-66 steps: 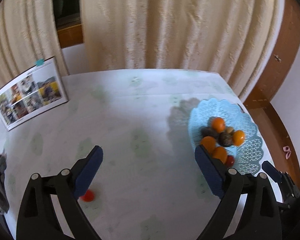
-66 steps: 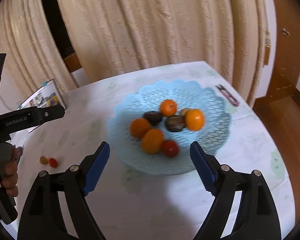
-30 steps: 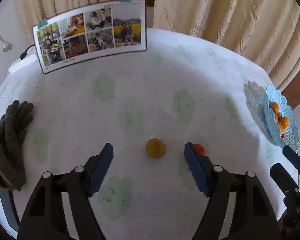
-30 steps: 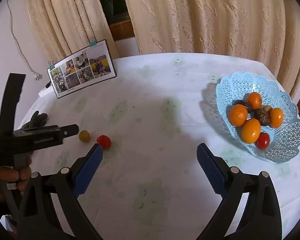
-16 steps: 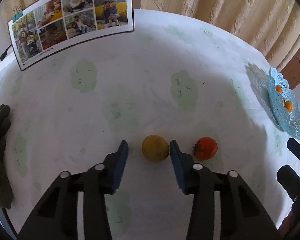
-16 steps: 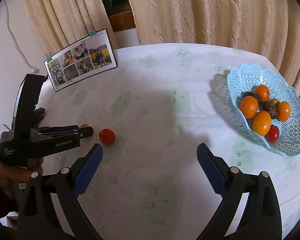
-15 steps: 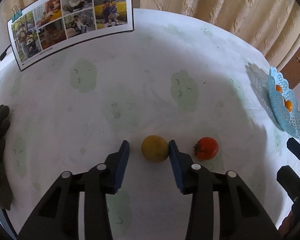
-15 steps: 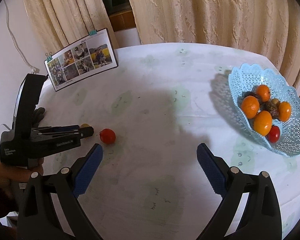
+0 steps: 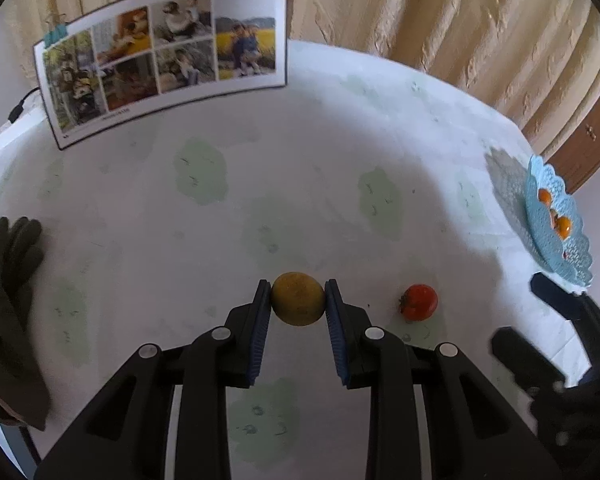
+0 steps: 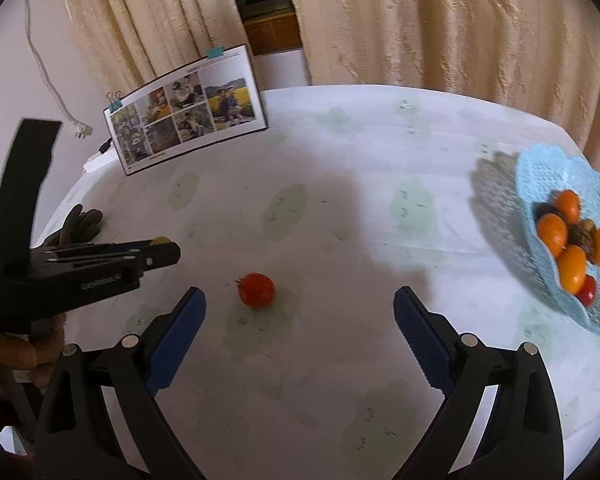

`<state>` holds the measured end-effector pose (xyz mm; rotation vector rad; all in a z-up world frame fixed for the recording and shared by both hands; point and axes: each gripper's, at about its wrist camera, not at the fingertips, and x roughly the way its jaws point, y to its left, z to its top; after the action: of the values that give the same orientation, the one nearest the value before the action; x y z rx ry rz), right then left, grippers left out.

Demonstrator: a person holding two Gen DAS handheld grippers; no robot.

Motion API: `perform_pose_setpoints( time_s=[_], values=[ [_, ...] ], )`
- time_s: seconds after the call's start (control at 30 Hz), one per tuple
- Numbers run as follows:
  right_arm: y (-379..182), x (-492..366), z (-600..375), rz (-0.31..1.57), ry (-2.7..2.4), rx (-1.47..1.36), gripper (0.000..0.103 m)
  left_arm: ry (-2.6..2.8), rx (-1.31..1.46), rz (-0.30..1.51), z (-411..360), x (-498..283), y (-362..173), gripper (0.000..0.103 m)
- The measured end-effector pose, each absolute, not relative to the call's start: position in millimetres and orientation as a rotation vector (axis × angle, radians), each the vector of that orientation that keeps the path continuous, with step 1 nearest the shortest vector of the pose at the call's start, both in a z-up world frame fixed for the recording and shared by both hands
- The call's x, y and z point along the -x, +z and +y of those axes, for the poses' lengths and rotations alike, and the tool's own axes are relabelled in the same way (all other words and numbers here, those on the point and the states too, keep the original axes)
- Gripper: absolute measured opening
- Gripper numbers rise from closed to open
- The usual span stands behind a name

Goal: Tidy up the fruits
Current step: 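Grasp the small yellow fruit with the left tool while the right tool grasps the small red tomato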

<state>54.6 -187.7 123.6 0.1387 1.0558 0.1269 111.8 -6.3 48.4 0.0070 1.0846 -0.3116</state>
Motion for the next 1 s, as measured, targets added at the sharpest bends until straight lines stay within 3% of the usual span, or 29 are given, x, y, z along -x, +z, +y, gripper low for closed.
perform_pose_setpoints(
  time_s=[0.13, 0.23, 0.3, 0.73, 0.8, 1.0],
  values=[
    [114.2, -66.4, -173.4, 1.073, 0.149, -0.129, 0.096, -0.3, 0.0, 1.069, 2.6, -111.4, 56.5, 0.028],
    [104.7, -74.4, -163.4, 1.092, 0.164, -0.108, 0.088, -0.292, 0.008, 1.067, 8.7, -112.0, 58.5, 0.028],
    [96.6, -79.0, -157.9, 1.109, 0.17, -0.09, 0.076, -0.285, 0.011, 1.068, 12.8, -111.2, 58.9, 0.028],
    [72.4, -91.4, -145.4, 1.169, 0.179, -0.029, 0.038, -0.271, 0.016, 1.08, 21.5, -110.7, 54.6, 0.028],
    [73.1, -90.8, -147.3, 1.172, 0.183, -0.035, 0.028, -0.271, 0.014, 1.08, 20.8, -111.4, 54.6, 0.028],
    [89.4, -83.3, -158.8, 1.137, 0.174, -0.07, 0.028, -0.282, 0.004, 1.07, 11.0, -111.9, 59.8, 0.028]
  ],
)
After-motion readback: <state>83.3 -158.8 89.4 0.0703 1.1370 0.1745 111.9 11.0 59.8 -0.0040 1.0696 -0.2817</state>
